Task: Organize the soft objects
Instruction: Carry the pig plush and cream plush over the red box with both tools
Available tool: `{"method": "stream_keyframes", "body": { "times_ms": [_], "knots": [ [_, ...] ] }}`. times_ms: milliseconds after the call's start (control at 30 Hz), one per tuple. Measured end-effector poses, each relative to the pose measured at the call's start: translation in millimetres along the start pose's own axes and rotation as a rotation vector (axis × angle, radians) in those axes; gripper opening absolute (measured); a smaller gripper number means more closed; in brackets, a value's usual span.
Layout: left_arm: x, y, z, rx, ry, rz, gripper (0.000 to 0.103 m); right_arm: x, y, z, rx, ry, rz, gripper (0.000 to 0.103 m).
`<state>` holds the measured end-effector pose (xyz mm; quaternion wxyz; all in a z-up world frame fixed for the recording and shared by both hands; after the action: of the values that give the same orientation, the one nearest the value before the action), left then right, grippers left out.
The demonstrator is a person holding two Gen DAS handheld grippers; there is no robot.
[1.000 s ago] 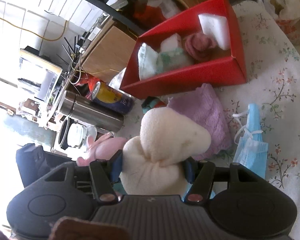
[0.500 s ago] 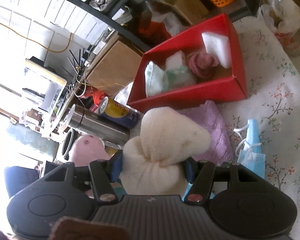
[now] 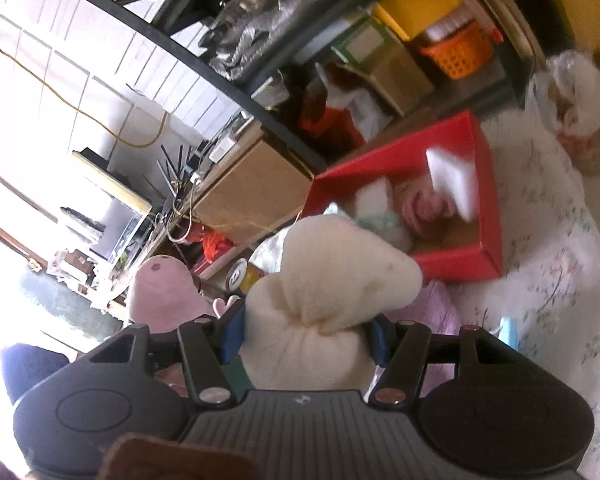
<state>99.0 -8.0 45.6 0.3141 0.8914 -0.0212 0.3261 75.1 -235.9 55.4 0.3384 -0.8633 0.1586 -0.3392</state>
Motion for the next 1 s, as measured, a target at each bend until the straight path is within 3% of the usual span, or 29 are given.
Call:
{"method": "stream_keyframes", "body": {
  "times_ms": [200, 567, 1000],
  "knots": [
    [11.5, 10.3, 2.6, -0.023, 0.041, -0.002, 0.075, 12.7, -8.0, -6.9, -0.013, 0.057, -0.035, 0.031],
    [44.1, 18.3, 4.4, 0.001, 0.167, 0.001, 0.075, 45.7, -26.3, -21.4, -0.085, 0.214, -0.135, 0.031],
    [73.8, 35.8, 12.5, -0.028, 0.245, 0.013, 0.075, 67.4, -43.8, -19.5, -0.13, 0.301, -0.221, 0.031]
  ]
}}
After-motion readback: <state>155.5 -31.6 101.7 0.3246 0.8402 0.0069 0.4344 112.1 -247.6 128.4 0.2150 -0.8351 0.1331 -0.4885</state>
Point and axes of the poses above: each gripper's, at about its wrist camera, not at the fingertips, and z roughly the way its jaws point, y to its right, x to its top, the point moved 3 cm from there along z, roughly the way its jaws point, and after that the axes turned 4 degrees about -z, right-handed, at the moved point
